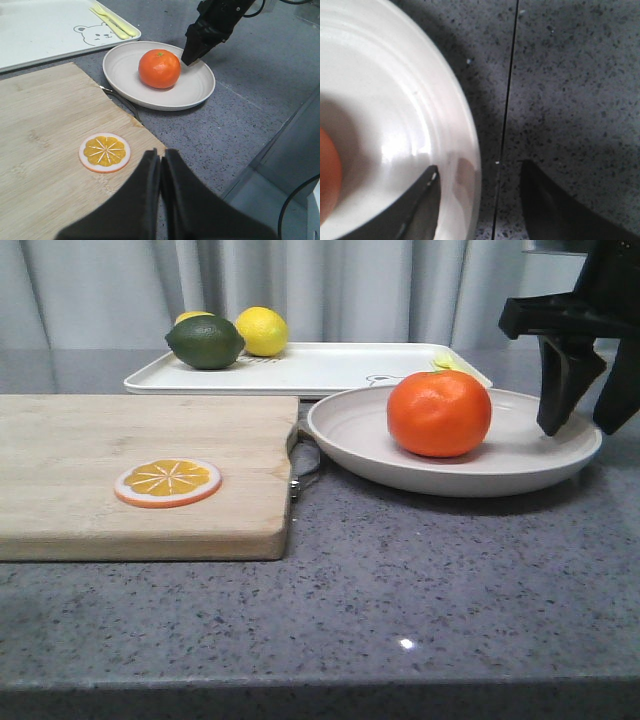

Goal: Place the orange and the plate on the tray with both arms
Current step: 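Move the right gripper down to grip the plate rim nearest it, then lift the plate with the right gripper and carry it onto the tray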

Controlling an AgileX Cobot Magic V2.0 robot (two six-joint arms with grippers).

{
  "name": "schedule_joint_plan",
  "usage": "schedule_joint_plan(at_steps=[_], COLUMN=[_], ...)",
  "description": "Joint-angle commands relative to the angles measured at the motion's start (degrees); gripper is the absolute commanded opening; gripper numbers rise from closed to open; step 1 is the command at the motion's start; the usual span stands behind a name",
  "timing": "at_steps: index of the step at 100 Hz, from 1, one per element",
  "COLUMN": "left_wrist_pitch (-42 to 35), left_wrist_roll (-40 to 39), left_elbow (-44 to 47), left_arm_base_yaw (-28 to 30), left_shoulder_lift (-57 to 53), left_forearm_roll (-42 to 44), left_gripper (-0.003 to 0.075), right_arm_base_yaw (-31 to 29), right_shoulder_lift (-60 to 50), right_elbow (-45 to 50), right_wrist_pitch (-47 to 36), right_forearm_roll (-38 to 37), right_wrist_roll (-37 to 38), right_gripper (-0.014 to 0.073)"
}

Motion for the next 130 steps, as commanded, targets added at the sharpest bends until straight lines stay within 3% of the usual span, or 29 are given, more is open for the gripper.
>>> schedule_joint_plan(at_steps=[1,25,53,130], left_wrist_pitch=[-3.75,-3.75,-3.75,-3.75], left_wrist_roll=[0.0,0.0,0.0,0.0], left_elbow=[-1.63,-1.63,-1.63,-1.63], left_arm_base_yaw=[-0.26,-0.26,-0.26,-0.26], left_shoulder_lift=[0.14,0.14,0.14,0.14], left_forearm_roll=[-0.65,-0.65,-0.65,-0.65], left_gripper=[-0.002,-0.002,-0.002,-0.002], right_arm_base_yaw=[0.03,0.03,-0.11,-0.44], right_shoulder_lift=[-2.28,-2.2,-2.2,-4.48], right_elbow=[-1.9,-1.9,-1.9,-5.6], right_wrist_pitch=[-1.33,-1.38,-1.38,1.38], right_forearm_roll=[0.06,0.06,0.06,1.67], right_wrist_roll=[-0.41,-0.41,-0.41,-0.36], right_gripper=[0.0314,0.0125,-0.0031,-0.0062])
